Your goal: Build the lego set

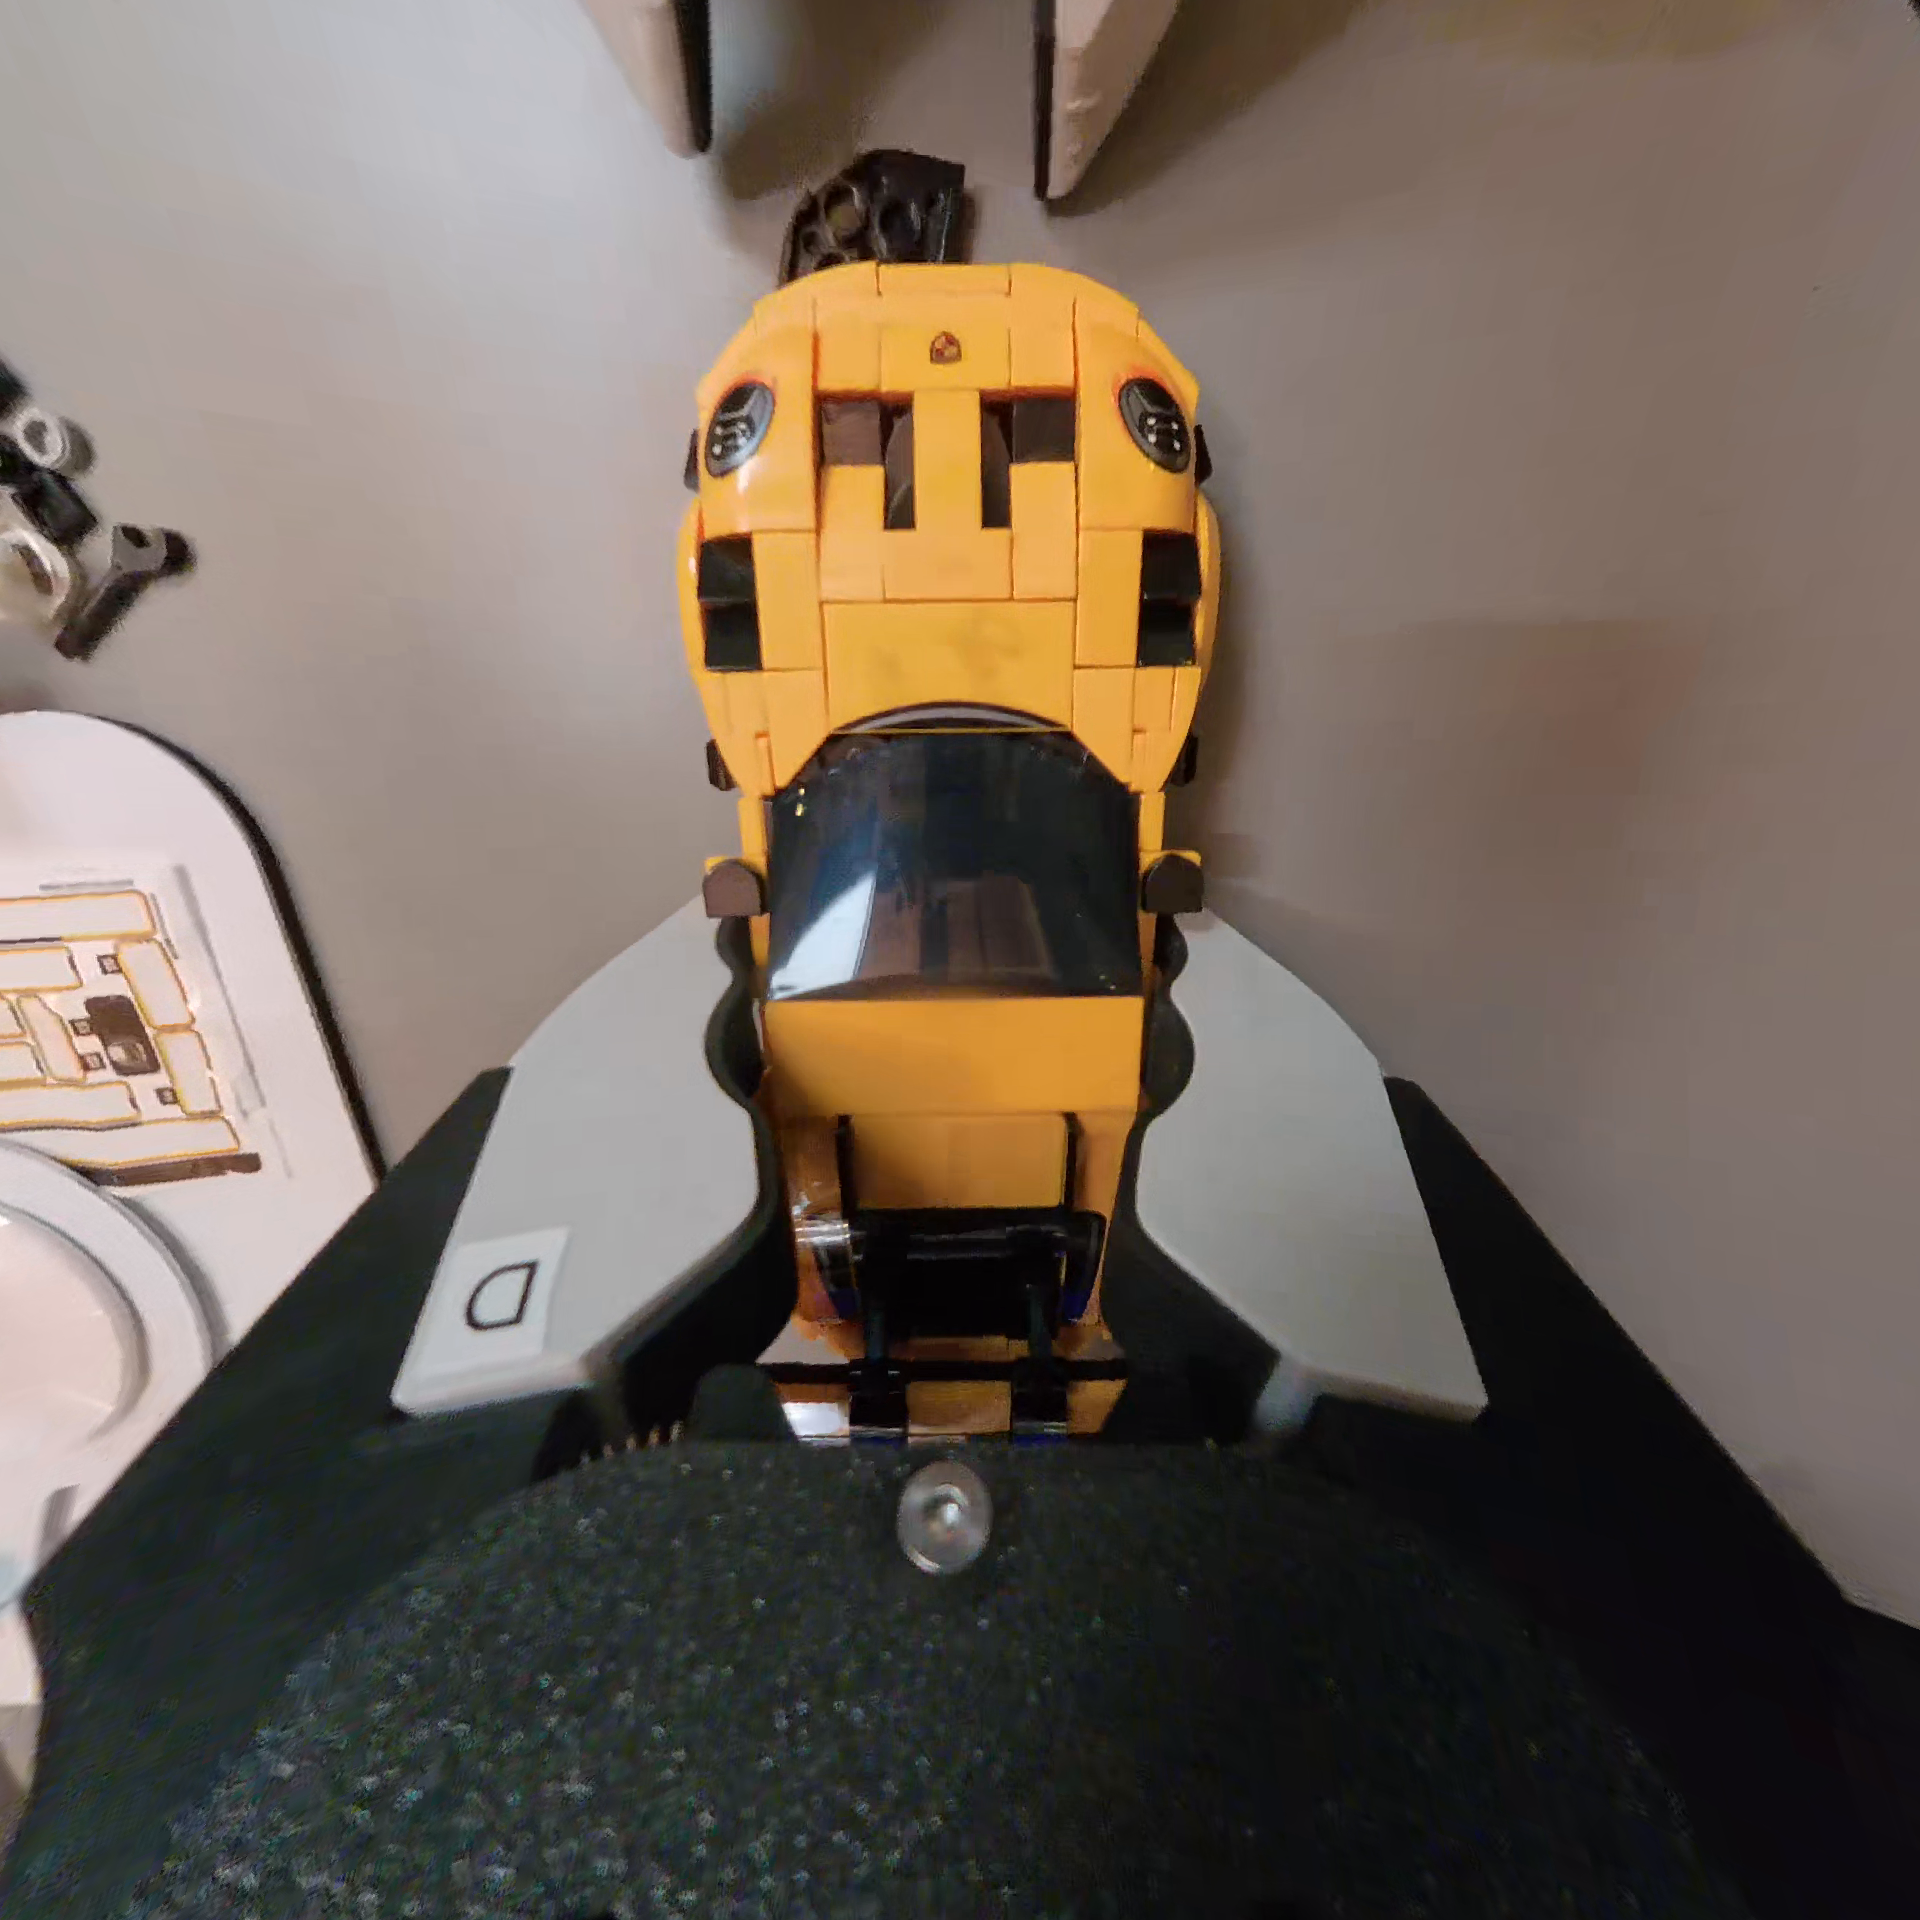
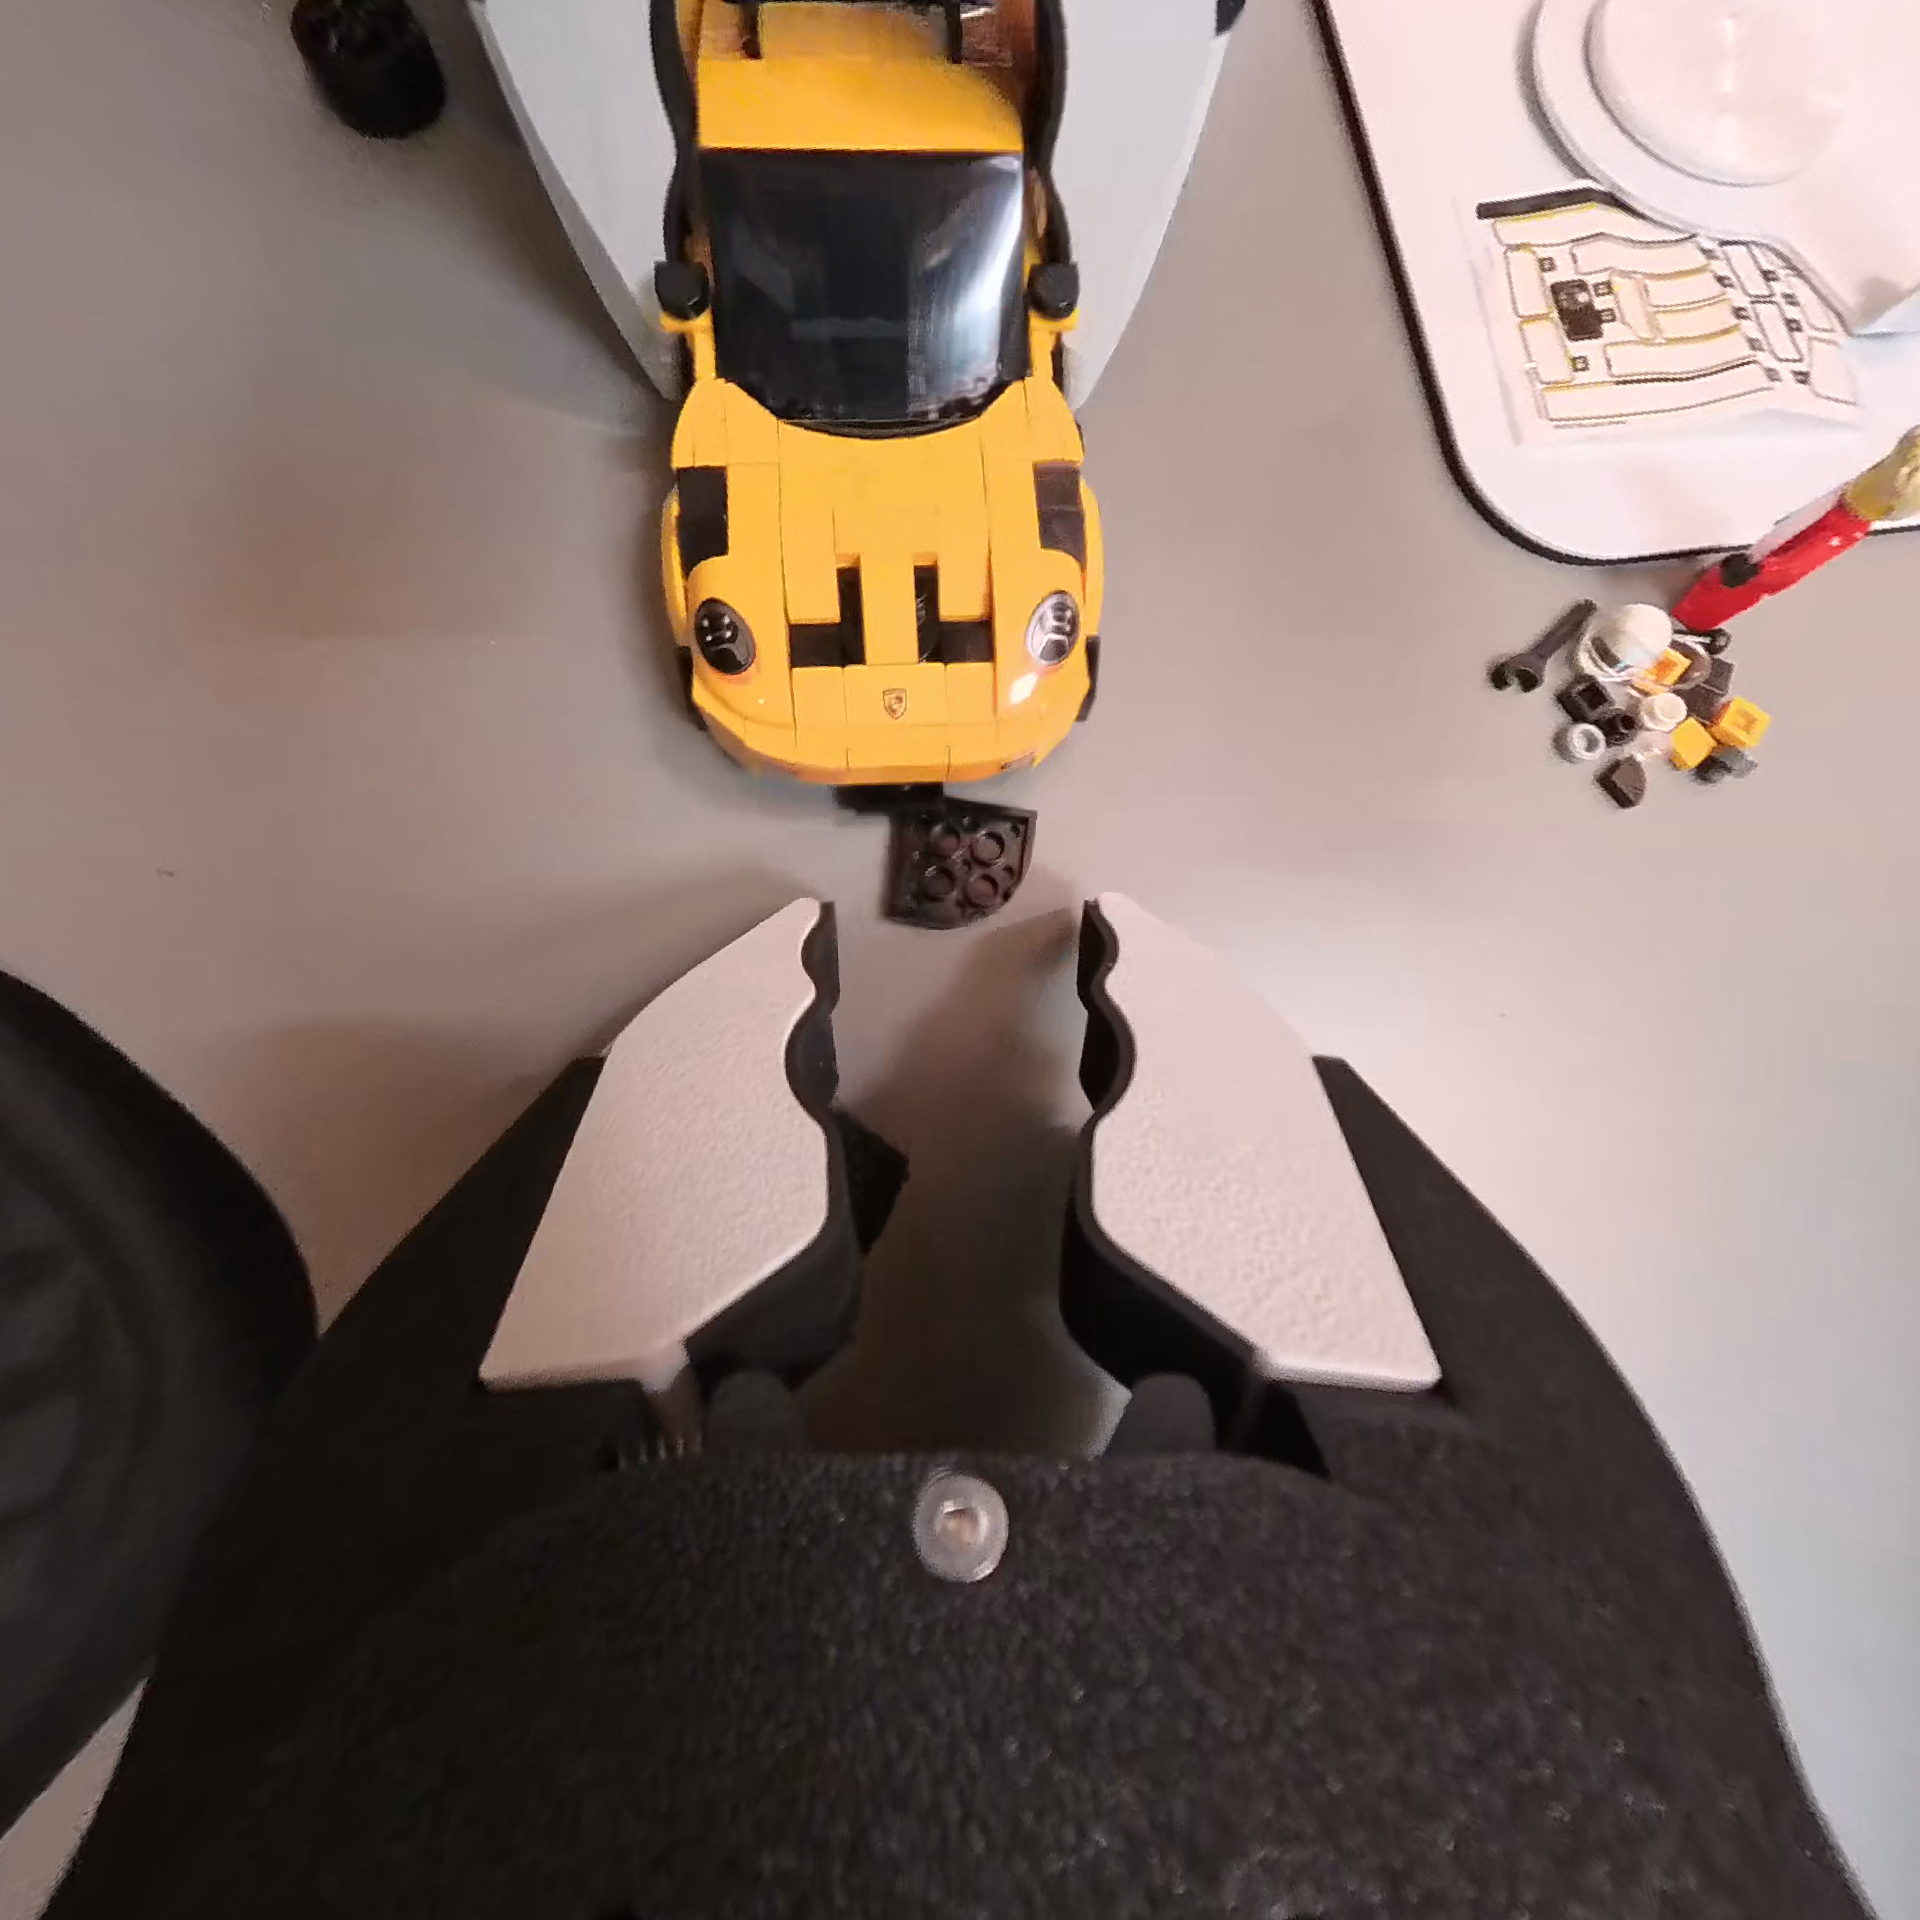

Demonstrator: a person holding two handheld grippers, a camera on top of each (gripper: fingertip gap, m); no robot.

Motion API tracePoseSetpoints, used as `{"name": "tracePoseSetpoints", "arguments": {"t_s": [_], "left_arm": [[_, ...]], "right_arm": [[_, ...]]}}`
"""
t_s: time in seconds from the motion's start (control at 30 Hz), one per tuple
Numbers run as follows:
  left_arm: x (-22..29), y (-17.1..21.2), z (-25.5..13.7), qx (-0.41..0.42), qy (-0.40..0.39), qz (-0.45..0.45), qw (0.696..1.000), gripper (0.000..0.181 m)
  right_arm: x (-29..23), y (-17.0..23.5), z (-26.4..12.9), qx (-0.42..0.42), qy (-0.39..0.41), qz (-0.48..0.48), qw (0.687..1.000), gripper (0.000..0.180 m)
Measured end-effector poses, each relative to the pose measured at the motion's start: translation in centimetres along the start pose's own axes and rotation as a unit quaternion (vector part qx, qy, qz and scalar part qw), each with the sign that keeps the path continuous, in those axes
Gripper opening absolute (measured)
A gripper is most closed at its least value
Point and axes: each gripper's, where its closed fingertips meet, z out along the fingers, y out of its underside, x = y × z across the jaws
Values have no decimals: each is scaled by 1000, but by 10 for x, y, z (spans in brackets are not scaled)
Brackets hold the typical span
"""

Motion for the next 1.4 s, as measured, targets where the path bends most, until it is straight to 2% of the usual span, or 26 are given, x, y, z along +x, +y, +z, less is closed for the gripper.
{"name": "tracePoseSetpoints", "arguments": {"t_s": [0.3,0.5,0.63,0.8,0.97,1.1,1.2,1.3,1.33,1.4], "left_arm": [[6,4,-23,121,26,-31,992,72],[11,-14,-55,274,63,-56,958,72],[21,-29,-82,390,123,-82,909,72],[37,-41,-114,517,217,-130,818,72],[48,-46,-142,596,292,-158,731,71],[50,-46,-152,624,320,-162,694,71],[50,-46,-154,632,328,-162,684,72],[50,-46,-152,627,321,-161,691,72],[50,-46,-148,619,311,-160,703,72],[48,-45,-134,580,267,-158,753,71]], "right_arm": [[2,-2,2,3,4,15,1000,41],[2,-5,8,-10,7,28,1000,27],[1,-7,10,-25,18,44,999,23],[-2,-23,6,5,23,87,996,23],[-10,-37,0,41,-12,133,990,23],[-13,-34,0,27,-19,134,990,23],[-14,-36,0,30,-19,132,991,23],[-13,-33,1,22,-10,126,992,23],[-12,-31,1,20,-7,123,992,23],[-6,-25,3,9,9,111,994,23]]}}
